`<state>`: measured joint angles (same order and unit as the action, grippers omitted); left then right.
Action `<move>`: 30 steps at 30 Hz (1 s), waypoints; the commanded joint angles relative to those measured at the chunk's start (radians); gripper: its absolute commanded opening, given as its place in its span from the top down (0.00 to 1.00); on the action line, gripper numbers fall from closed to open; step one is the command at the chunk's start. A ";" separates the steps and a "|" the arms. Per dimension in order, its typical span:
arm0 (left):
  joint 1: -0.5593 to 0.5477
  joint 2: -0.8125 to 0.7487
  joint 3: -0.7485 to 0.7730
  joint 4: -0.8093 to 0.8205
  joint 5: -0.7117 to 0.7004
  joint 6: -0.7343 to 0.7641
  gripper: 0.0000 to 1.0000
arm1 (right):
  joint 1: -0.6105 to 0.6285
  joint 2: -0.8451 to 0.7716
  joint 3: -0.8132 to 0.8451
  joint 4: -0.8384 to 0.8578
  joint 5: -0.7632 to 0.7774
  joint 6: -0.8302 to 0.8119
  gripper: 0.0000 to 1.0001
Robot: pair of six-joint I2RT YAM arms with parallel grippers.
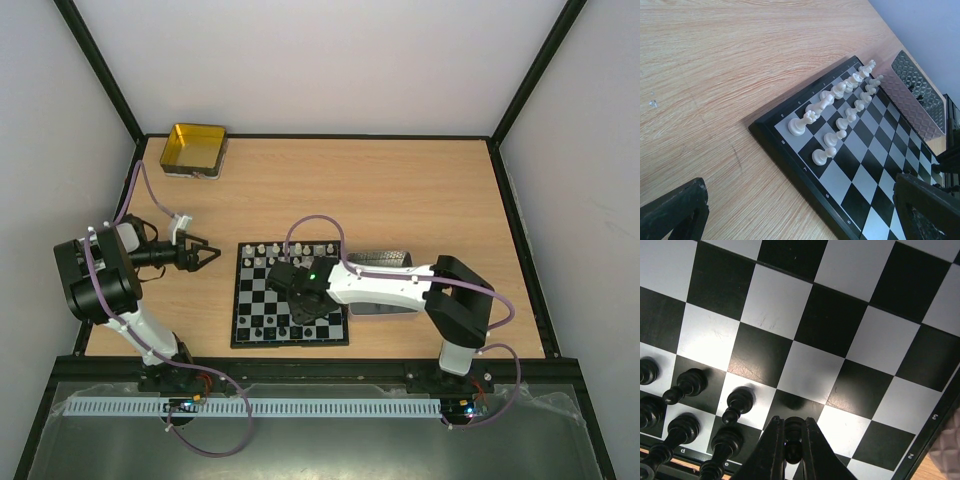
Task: Set up the chess pieces on the board
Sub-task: Place the chess piece on the chessboard.
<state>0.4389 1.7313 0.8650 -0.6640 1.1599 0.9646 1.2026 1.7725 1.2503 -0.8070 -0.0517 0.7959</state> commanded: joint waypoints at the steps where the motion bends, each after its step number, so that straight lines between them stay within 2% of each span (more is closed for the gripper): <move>1: 0.007 0.012 0.016 -0.022 0.032 0.039 0.00 | 0.011 0.021 0.008 -0.007 -0.003 -0.003 0.94; 30: 0.011 0.013 0.017 -0.027 0.036 0.045 0.00 | 0.010 0.048 0.006 0.023 -0.037 -0.022 0.88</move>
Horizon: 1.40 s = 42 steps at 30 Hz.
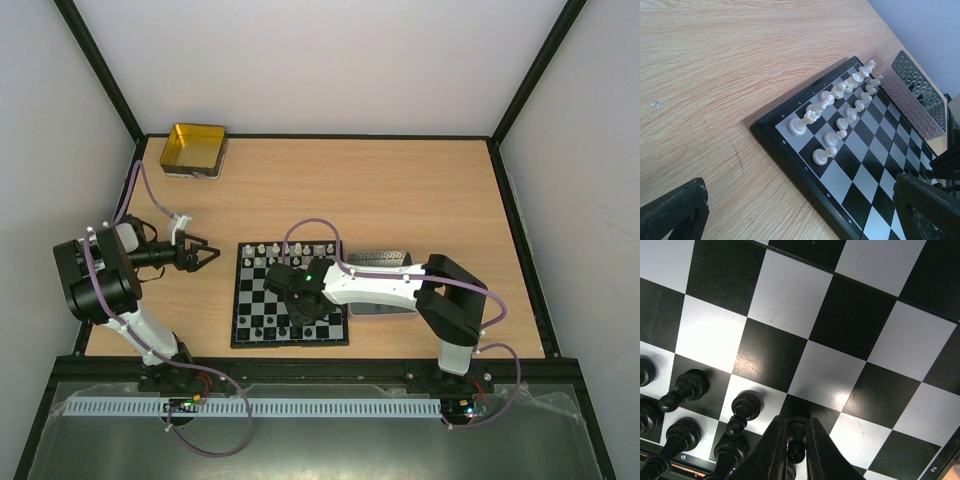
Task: Set up the chess pieces on the board
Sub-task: Place the chess piece on the chessboard.
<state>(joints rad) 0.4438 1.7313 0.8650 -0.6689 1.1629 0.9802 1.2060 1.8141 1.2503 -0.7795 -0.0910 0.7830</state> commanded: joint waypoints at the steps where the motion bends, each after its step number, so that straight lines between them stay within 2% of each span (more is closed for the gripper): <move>1: 0.006 0.013 0.017 -0.022 0.032 0.030 0.00 | 0.007 0.005 0.006 -0.004 0.002 -0.008 0.88; 42: 0.012 0.013 0.017 -0.036 0.040 0.048 0.00 | 0.007 0.007 -0.024 -0.009 -0.009 0.003 0.93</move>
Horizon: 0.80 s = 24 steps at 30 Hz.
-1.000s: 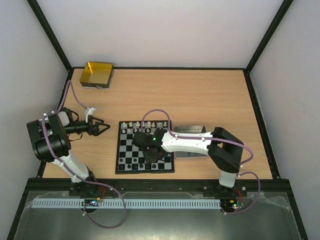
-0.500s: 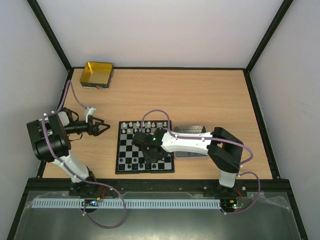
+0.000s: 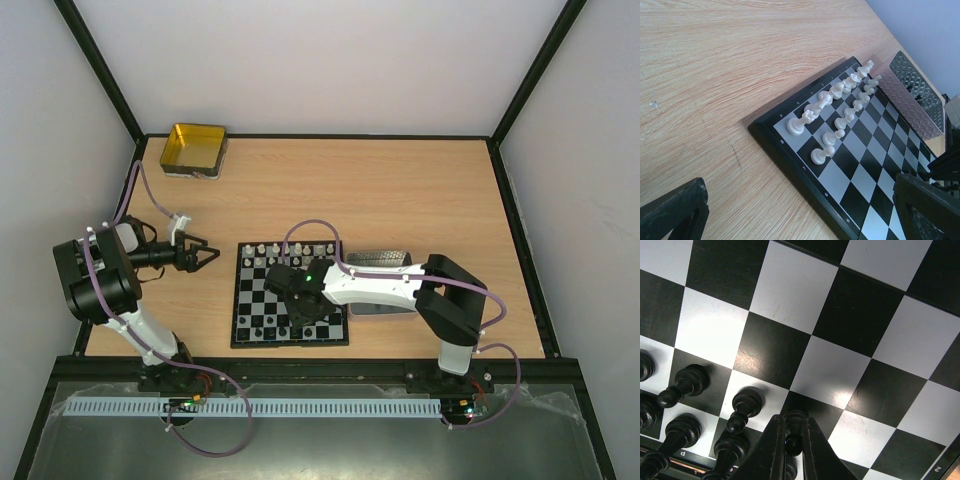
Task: Set up the chess pieces on the board
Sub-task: Place the chess piece on the chessboard.
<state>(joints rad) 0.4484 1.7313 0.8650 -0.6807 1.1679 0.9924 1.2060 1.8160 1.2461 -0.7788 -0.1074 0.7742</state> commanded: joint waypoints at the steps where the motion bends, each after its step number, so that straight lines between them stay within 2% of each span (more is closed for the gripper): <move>1: 0.007 0.013 0.017 -0.026 0.035 0.037 0.00 | 0.007 0.003 -0.022 -0.009 0.008 0.013 0.93; 24: 0.011 0.016 0.019 -0.039 0.038 0.054 0.00 | 0.007 -0.020 -0.052 -0.004 0.017 0.041 0.98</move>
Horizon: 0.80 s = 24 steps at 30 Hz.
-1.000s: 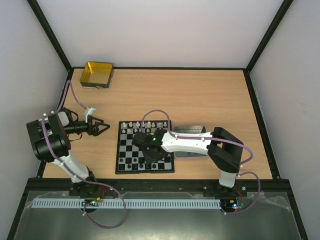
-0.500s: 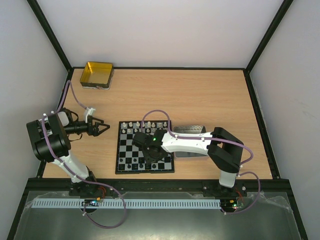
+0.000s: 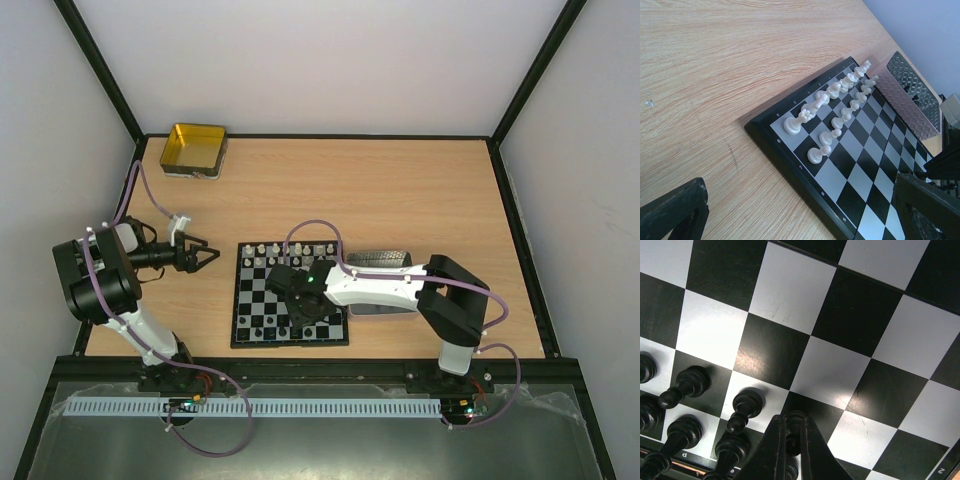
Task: Set up the chess pieces on the board
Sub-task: Place the chess piece on the chessboard.
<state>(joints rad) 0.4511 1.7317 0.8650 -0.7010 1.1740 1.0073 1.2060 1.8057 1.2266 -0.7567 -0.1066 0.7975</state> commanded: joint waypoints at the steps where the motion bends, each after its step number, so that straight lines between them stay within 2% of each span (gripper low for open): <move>1: 0.008 0.015 0.019 -0.019 0.033 0.039 0.00 | 0.007 -0.011 -0.034 -0.026 0.016 0.017 0.98; 24: 0.008 0.017 0.021 -0.023 0.033 0.043 0.00 | 0.007 -0.030 -0.027 -0.046 0.035 0.029 0.98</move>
<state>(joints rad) 0.4549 1.7363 0.8654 -0.7082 1.1748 1.0145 1.2060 1.7969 1.2179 -0.7521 -0.1017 0.8165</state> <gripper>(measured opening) 0.997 0.023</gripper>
